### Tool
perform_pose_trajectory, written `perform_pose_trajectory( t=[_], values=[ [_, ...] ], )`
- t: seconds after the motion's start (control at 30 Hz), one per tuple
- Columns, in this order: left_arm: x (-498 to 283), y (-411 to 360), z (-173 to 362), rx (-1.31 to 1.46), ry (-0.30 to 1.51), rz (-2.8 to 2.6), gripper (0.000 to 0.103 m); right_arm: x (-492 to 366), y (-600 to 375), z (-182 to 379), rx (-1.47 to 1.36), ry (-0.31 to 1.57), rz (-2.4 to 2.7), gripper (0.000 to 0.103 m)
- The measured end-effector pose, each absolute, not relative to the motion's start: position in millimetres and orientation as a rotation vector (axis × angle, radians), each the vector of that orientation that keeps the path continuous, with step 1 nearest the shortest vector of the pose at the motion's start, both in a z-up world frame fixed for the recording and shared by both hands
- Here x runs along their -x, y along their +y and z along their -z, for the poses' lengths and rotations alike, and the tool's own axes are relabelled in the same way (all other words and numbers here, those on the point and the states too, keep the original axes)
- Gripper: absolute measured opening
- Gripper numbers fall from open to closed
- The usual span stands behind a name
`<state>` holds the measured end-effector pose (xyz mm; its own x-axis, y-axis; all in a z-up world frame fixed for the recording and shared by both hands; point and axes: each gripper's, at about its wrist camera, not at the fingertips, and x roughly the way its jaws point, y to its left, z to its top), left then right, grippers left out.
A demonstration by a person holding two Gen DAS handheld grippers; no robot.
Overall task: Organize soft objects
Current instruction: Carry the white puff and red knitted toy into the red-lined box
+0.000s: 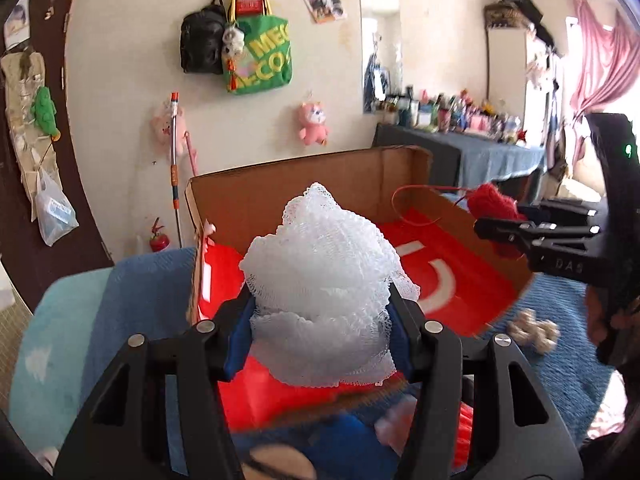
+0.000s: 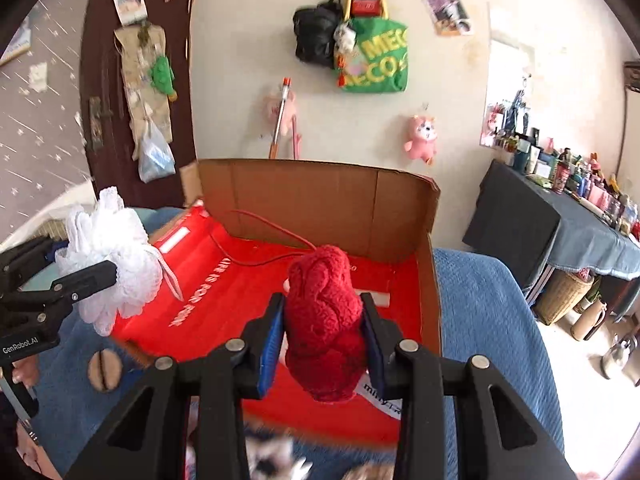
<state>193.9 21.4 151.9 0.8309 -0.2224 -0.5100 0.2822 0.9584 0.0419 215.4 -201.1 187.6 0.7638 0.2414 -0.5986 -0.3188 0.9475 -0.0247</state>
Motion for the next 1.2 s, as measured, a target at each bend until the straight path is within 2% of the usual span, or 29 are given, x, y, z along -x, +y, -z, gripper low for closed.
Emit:
perform_pose_trajectory(
  t=[0.17, 0.37, 0.57, 0.8, 1.2],
  values=[
    [-258.2, 15.2, -154.0, -0.160, 0.608, 0.227, 0.054, -282.0, -188.7, -184.9, 0.174, 0.760, -0.298, 0.039],
    [-325.2, 5.3, -138.1, -0.202, 0.729, 0.197, 0.054, -357.9, -181.0, -155.1, 0.169, 0.954, -0.262, 0.039],
    [-369.9, 2.6, -116.7, -0.214, 0.826, 0.141, 0.054, -397.9, -177.0, -127.8, 0.141, 1.107, -0.252, 0.039],
    [-394.5, 5.4, -97.8, -0.194, 0.905, 0.137, 0.054, -419.8, -172.2, -110.9, 0.178, 1.199, -0.223, 0.039],
    [-405.3, 10.6, -81.8, -0.182, 0.938, 0.134, 0.054, -425.3, -177.6, -111.3, 0.182, 1.203, -0.200, 0.039]
  ],
)
